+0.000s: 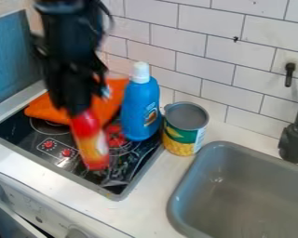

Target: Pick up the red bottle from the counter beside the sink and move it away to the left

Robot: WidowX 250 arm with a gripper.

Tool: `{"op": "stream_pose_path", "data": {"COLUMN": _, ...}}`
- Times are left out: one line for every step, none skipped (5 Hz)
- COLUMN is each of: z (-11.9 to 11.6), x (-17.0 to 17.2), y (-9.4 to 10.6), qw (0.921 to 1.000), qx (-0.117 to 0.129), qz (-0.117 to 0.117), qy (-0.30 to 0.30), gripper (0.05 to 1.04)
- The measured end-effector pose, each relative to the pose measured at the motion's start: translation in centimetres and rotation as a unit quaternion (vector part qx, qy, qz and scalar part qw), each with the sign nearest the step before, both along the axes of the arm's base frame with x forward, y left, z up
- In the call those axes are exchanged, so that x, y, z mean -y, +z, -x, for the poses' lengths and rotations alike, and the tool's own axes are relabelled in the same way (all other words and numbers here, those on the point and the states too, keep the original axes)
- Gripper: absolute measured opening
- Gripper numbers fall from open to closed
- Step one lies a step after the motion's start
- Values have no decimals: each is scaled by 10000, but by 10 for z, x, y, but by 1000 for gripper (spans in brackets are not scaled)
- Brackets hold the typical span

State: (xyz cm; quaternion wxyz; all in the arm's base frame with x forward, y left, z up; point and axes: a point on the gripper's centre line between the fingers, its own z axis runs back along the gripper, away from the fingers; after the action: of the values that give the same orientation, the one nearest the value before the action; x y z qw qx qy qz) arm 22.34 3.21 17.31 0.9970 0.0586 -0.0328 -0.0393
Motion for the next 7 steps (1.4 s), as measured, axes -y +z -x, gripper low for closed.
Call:
{"op": "stream_pose_path", "data": {"z": 6, "x": -46, "y": 7, "qw": 9952, "qx": 23, "qz": -642, "qy": 741, "gripper": 335}}
{"op": "stream_pose_path", "data": {"z": 8, "x": -90, "y": -2, "qw": 9905, "qx": -79, "qz": -767, "qy": 1139, "gripper": 335}}
{"op": "stream_pose_path", "data": {"z": 8, "x": -132, "y": -4, "qw": 9872, "qx": -111, "qz": -518, "qy": 1503, "gripper": 335}}
{"op": "stream_pose_path", "data": {"z": 13, "x": -163, "y": -13, "qw": 9827, "qx": -195, "qz": -278, "qy": 1820, "gripper": 335}}
{"op": "stream_pose_path", "data": {"z": 15, "x": -181, "y": -16, "qw": 9793, "qx": -249, "qz": -217, "qy": 1996, "gripper": 335}}
{"op": "stream_pose_path", "data": {"z": 15, "x": -186, "y": -28, "qw": 9788, "qx": -443, "qz": -216, "qy": 1986, "gripper": 335}}
{"op": "stream_pose_path", "data": {"z": 14, "x": -192, "y": -43, "qw": 9779, "qx": -611, "qz": -231, "qy": 1988, "gripper": 335}}
